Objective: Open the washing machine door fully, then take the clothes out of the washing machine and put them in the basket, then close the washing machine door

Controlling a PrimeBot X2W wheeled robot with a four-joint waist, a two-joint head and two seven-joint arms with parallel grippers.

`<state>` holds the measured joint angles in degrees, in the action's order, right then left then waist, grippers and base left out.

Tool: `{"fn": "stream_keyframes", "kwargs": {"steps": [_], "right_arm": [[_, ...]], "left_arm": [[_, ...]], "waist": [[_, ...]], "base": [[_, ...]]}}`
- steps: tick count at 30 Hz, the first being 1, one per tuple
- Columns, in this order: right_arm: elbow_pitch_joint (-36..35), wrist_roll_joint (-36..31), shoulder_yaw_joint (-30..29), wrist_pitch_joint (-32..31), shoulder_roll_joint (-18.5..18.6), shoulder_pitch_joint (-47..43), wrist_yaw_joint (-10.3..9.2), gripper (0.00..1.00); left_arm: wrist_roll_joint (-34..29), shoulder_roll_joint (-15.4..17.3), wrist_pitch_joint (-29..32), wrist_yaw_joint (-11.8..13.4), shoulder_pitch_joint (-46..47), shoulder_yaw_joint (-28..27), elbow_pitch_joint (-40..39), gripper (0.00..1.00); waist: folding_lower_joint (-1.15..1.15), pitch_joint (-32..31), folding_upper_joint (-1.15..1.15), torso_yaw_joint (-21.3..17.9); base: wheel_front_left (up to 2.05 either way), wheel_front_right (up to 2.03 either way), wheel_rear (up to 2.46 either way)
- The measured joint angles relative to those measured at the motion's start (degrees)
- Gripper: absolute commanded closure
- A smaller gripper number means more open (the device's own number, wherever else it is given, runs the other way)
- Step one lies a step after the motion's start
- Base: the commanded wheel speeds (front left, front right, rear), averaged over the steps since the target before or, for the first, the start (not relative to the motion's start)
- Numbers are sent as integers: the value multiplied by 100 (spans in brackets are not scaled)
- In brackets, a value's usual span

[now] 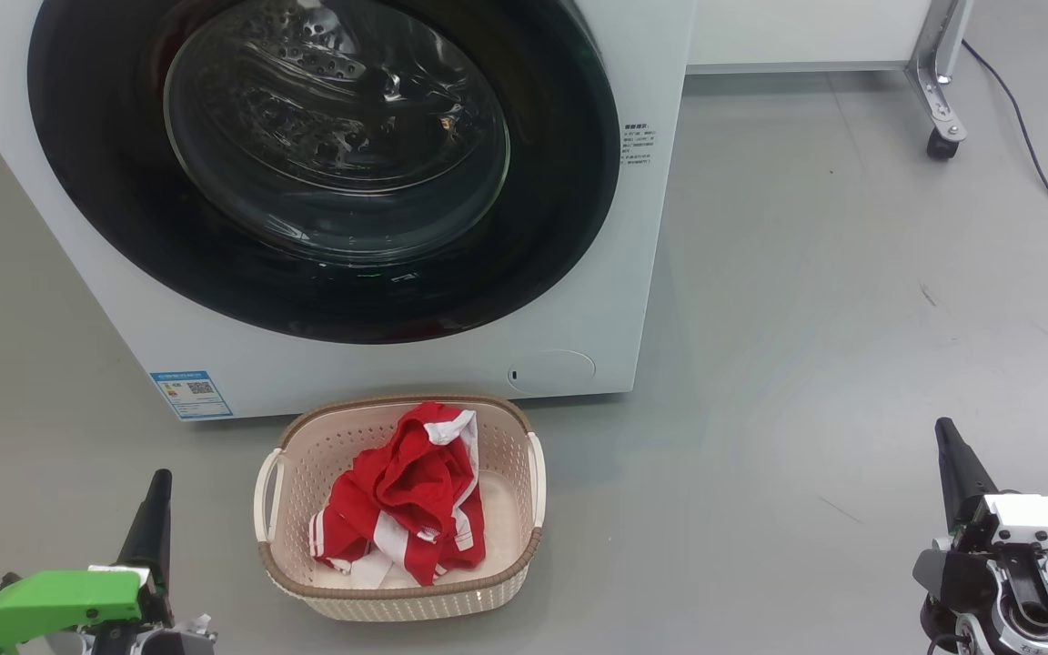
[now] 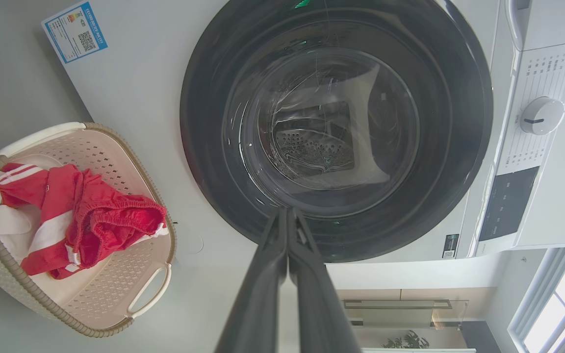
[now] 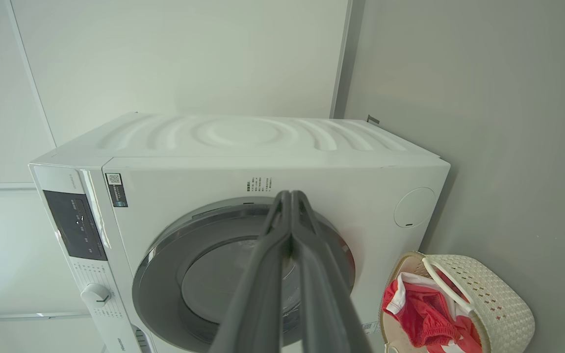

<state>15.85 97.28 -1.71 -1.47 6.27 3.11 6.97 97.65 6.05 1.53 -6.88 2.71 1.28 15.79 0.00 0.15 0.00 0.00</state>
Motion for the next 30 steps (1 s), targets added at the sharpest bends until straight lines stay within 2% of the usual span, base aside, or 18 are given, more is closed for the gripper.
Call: {"fn": "stream_keyframes", "kwargs": {"steps": [30], "right_arm": [[-2,-3,-23,-33,-23,1,0,100]], "left_arm": [[-2,-10,43,0,4,-30,0,100]], "waist": [[0,1,0,0]], "base": [[0,0,0]]}}
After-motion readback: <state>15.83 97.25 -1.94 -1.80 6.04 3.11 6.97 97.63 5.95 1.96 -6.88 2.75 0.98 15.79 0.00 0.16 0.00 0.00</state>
